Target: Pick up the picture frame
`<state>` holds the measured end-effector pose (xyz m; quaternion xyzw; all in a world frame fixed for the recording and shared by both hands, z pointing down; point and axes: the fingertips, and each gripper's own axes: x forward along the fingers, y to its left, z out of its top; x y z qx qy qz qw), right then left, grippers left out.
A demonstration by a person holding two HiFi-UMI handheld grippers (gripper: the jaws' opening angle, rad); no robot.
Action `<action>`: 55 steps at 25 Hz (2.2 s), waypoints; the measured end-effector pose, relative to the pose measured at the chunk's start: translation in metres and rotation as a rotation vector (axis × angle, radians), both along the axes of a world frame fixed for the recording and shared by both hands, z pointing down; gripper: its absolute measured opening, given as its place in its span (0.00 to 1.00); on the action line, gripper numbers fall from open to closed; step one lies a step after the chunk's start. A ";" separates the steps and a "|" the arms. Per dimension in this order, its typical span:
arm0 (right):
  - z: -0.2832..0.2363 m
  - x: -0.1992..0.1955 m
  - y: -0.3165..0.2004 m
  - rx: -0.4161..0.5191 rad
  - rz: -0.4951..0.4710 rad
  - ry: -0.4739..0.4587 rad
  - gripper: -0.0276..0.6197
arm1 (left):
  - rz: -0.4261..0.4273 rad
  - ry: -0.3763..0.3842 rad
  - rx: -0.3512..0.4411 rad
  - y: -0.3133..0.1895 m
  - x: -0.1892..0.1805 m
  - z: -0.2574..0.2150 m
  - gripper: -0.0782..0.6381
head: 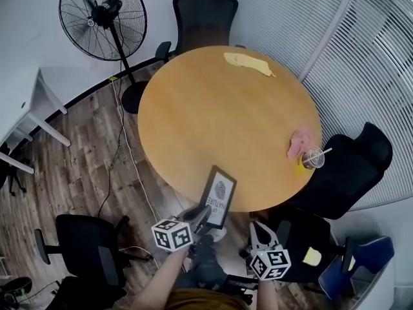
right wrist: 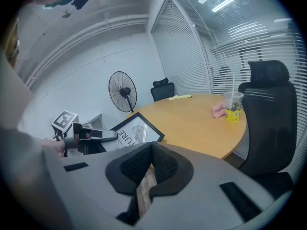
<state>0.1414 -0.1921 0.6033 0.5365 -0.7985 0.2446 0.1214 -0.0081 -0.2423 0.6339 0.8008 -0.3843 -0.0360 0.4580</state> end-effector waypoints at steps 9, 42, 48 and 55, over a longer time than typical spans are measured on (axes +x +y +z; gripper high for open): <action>-0.033 -0.023 0.009 0.087 -0.002 0.042 0.06 | -0.026 -0.037 0.079 0.016 -0.020 -0.038 0.21; -0.114 -0.053 0.072 0.316 0.039 0.054 0.06 | -0.108 0.103 0.264 0.095 -0.066 -0.162 0.21; -0.123 -0.053 0.076 0.336 0.043 0.066 0.06 | -0.112 0.124 0.258 0.099 -0.068 -0.163 0.21; -0.118 -0.049 0.079 0.322 0.038 0.071 0.06 | -0.115 0.137 0.252 0.096 -0.065 -0.163 0.21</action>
